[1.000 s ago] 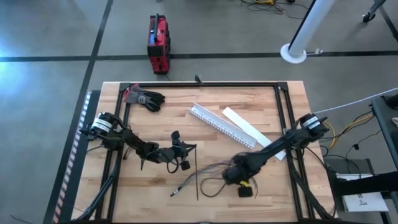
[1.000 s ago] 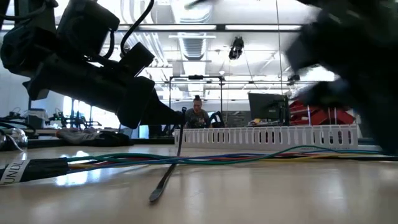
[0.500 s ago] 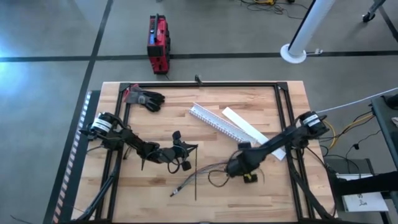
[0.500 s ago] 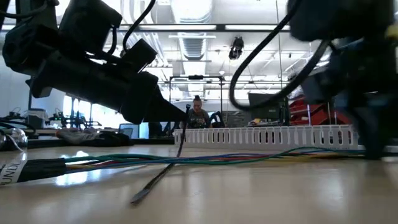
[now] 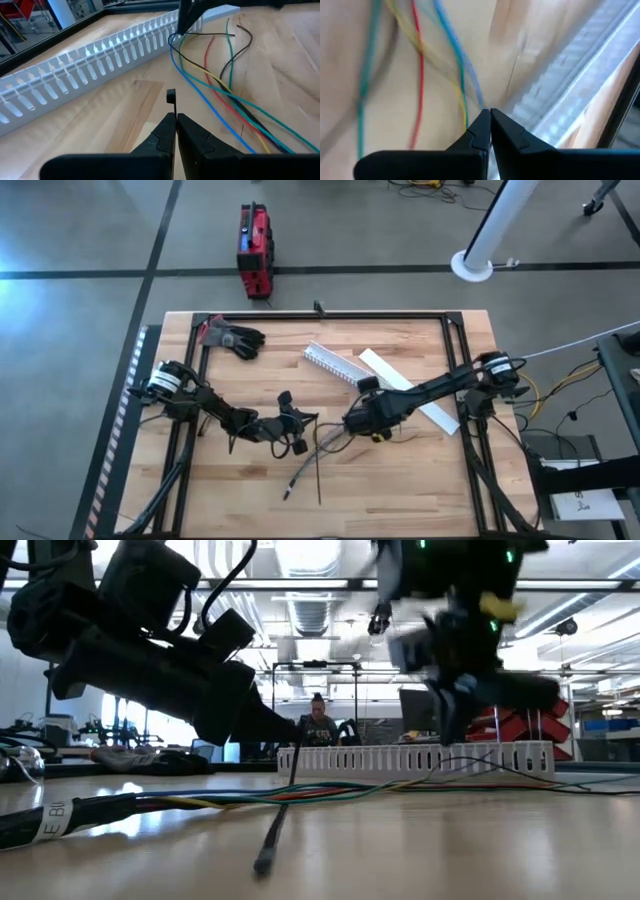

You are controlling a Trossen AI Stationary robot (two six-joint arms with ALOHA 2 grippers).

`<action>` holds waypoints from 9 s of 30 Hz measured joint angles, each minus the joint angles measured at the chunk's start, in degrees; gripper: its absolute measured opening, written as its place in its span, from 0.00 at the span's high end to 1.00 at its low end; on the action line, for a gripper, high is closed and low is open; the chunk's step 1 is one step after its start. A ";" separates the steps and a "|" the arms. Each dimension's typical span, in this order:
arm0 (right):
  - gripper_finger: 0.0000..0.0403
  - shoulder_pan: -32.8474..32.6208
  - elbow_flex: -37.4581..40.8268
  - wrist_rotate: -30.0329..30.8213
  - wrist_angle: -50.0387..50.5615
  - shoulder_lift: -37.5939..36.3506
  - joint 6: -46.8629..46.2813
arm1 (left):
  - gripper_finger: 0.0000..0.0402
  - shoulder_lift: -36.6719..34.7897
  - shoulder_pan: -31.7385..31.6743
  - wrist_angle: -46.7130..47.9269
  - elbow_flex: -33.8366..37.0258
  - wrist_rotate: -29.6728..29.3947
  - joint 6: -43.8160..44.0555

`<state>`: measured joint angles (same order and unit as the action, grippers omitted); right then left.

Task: Ziptie cables
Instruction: Wrap the cables together using the zip tie

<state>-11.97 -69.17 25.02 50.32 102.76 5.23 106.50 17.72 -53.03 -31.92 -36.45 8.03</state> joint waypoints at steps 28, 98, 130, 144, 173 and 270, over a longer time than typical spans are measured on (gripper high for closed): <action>1.00 -6.57 4.10 -7.78 -20.13 1.42 -4.40 | 1.00 0.00 0.09 -0.62 -0.34 8.67 -1.24; 1.00 -6.69 8.63 -9.08 -26.28 3.25 -10.51 | 1.00 -0.52 -0.58 6.07 -2.10 3.54 1.51; 1.00 -3.21 11.49 -2.06 -17.31 0.48 -11.98 | 1.00 -0.52 -0.57 6.16 -2.12 4.02 1.68; 1.00 -4.52 8.04 -14.29 -3.41 -2.14 -12.24 | 1.00 -0.52 -0.57 6.47 -2.12 4.14 1.69; 0.80 5.88 7.50 -12.28 -11.97 3.50 26.68 | 1.00 -0.52 -0.59 6.18 -2.12 4.42 1.49; 0.94 -10.42 -9.37 -34.05 -30.21 8.47 2.46 | 1.00 -0.59 -0.96 8.26 -2.19 4.09 8.44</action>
<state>-22.39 -78.53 -9.03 20.11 111.24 7.68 105.91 16.75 -44.76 -34.11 -32.36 16.47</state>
